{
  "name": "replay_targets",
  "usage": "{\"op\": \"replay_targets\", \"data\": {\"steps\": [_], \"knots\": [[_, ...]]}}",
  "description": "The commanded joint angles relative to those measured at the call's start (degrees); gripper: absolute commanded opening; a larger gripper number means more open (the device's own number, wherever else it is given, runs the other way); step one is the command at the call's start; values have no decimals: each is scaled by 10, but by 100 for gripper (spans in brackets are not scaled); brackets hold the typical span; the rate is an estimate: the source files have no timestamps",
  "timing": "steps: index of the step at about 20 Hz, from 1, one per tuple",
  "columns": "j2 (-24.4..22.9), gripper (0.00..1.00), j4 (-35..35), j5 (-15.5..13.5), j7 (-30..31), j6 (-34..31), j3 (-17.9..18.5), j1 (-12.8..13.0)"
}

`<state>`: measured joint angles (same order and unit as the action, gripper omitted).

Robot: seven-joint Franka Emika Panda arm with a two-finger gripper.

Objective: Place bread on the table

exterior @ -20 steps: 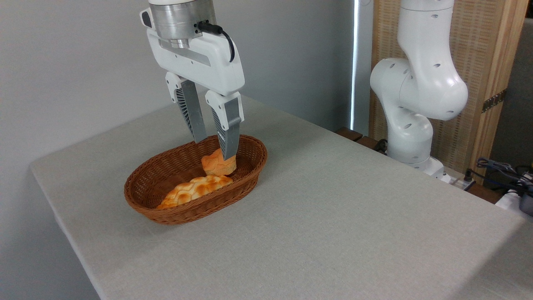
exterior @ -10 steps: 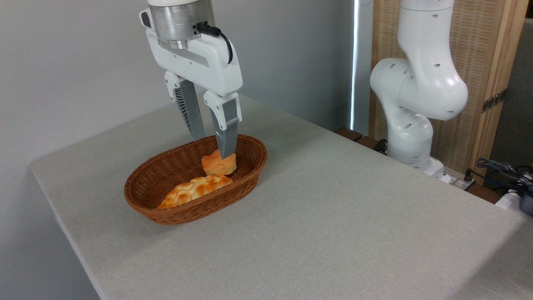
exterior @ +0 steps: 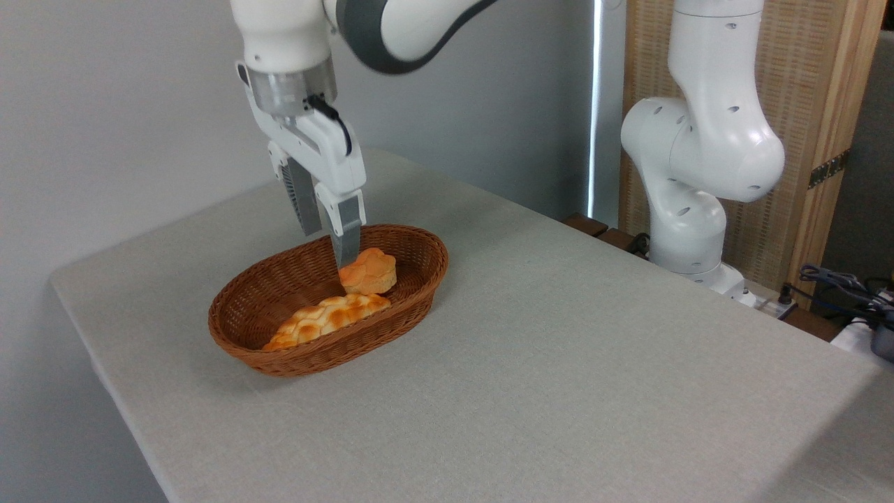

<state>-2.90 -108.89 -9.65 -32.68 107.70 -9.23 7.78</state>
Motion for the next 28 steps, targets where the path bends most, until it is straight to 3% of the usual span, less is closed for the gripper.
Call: {"op": "replay_targets", "data": {"steps": [1,11,17,21,28], "knots": [[-17,100,-51,-12,8,25,-24,-3],[-17,100,-108,-3,7,31,-47,-1],[-15,100,-149,-4,8,101,-70,-1],[-15,58,-149,-4,5,101,-70,-2],[-15,54,-149,-3,3,101,-70,-3]]}}
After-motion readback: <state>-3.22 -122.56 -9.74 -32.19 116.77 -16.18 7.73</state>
